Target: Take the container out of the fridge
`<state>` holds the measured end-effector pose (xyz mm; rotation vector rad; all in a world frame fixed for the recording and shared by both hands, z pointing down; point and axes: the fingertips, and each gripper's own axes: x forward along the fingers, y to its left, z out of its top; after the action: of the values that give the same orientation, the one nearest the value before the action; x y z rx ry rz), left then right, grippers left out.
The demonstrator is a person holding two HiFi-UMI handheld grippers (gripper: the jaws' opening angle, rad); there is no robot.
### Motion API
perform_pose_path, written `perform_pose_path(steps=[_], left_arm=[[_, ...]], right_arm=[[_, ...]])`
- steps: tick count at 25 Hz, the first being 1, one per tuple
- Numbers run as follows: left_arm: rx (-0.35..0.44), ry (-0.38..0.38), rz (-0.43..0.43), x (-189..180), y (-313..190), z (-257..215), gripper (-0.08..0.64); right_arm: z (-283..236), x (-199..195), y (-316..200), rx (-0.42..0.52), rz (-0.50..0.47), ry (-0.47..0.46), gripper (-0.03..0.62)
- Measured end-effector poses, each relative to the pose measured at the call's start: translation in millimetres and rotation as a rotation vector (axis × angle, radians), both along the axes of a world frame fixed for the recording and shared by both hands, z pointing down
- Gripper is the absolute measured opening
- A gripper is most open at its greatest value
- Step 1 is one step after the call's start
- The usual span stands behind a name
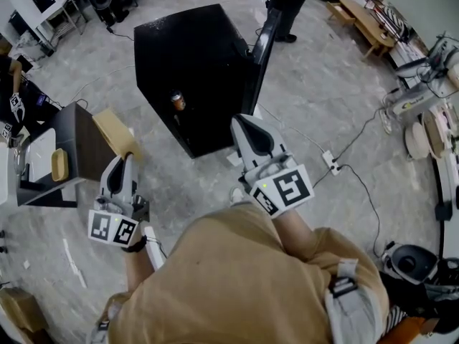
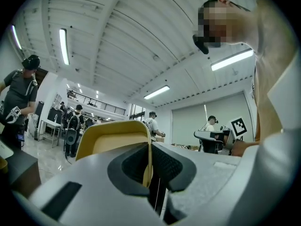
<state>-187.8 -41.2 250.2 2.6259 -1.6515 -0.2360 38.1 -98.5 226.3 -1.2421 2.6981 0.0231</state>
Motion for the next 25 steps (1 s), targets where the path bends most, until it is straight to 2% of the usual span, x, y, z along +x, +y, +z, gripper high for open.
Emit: perform_pose_path(steps=[4, 10, 16, 25], left_arm=[[0.039, -0.011, -0.020, -15, 16, 3, 0.018], [0.074, -0.027, -0.026, -18, 31, -1, 0.018], [0.089, -0.016, -0.038, -26, 53, -7, 0.018], [0.119, 0.009, -0.036, -48, 83, 2, 0.017]], right_arm=[[2, 1, 6, -0.001, 0.019, -0.005, 0.003], [1, 11, 9, 0.004, 0.051, -0.007, 0.003], [-2, 22, 21, 0.003, 0.087, -0.005, 0.003], [13, 14, 45, -0.011, 0.120, 0.016, 0.003]])
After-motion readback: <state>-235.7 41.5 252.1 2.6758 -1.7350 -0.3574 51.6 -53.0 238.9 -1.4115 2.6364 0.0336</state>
